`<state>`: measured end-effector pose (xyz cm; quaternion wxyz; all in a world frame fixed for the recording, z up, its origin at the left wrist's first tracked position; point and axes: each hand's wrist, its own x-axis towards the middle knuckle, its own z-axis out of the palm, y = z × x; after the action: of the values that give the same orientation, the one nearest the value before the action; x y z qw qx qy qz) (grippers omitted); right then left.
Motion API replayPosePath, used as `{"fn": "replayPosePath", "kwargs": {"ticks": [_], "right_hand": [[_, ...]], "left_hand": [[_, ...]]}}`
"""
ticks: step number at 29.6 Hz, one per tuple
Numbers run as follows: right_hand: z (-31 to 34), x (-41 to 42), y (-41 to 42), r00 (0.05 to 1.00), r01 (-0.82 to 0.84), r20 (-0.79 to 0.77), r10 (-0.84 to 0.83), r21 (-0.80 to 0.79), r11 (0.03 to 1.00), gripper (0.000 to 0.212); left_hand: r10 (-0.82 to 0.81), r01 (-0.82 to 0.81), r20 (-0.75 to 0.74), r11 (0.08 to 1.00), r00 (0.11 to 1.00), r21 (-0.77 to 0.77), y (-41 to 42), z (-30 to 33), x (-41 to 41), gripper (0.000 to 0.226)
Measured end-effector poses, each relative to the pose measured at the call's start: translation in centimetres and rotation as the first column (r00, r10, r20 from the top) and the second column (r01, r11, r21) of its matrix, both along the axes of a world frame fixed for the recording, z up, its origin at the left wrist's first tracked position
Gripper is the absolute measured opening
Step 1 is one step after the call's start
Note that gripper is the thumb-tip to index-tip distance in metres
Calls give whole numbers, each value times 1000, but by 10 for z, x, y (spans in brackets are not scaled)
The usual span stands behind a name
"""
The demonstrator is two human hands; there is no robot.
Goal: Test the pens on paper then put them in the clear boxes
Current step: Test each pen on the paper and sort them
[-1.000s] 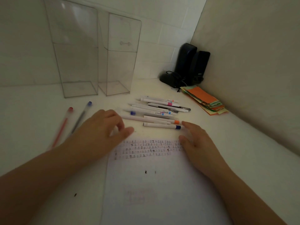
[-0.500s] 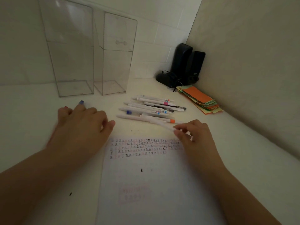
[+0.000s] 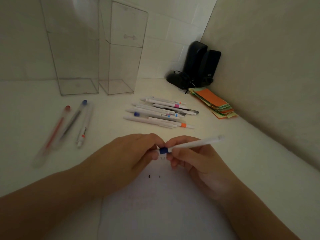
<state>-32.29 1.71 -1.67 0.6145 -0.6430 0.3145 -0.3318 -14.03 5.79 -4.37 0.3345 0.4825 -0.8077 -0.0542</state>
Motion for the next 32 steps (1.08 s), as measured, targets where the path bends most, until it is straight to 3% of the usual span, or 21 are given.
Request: {"fn": "replayPosePath", "kwargs": {"ticks": [10, 16, 20, 22, 25, 27, 29, 32], "right_hand": [[-6, 3, 4, 994, -88, -73, 76, -178, 980, 18], [-6, -4, 0, 990, -131, 36, 140, -180, 975, 23], [-6, -6, -2, 988, -150, 14, 157, -212, 966, 22], [-2, -9, -6, 995, -64, 64, 79, -209, 976, 21], [4, -19, -17, 971, 217, 121, -205, -99, 971, 28], [3, -20, -22, 910, 392, -77, -408, -163, 905, 36], [1, -17, -22, 841, 400, -275, -466, -265, 877, 33], [-1, -12, -20, 862, 353, -283, -421, -261, 898, 17]], "left_hand": [[-70, 67, 7, 982, 998, 174, 8, -3, 0, 34], [-104, 104, -11, 991, 995, 79, 4, 4, 0, 24], [-88, 89, -16, 988, 996, 124, 7, 6, -2, 24], [-9, 19, -56, 984, 998, 179, 8, 8, -2, 32], [106, -103, -12, 982, 994, 155, 5, 9, 7, 38], [133, -139, 46, 974, 990, 178, 3, 7, 12, 32], [123, -143, 99, 961, 987, 236, 1, 4, 13, 28], [96, -130, 131, 951, 987, 280, -1, 0, 13, 28]]}}
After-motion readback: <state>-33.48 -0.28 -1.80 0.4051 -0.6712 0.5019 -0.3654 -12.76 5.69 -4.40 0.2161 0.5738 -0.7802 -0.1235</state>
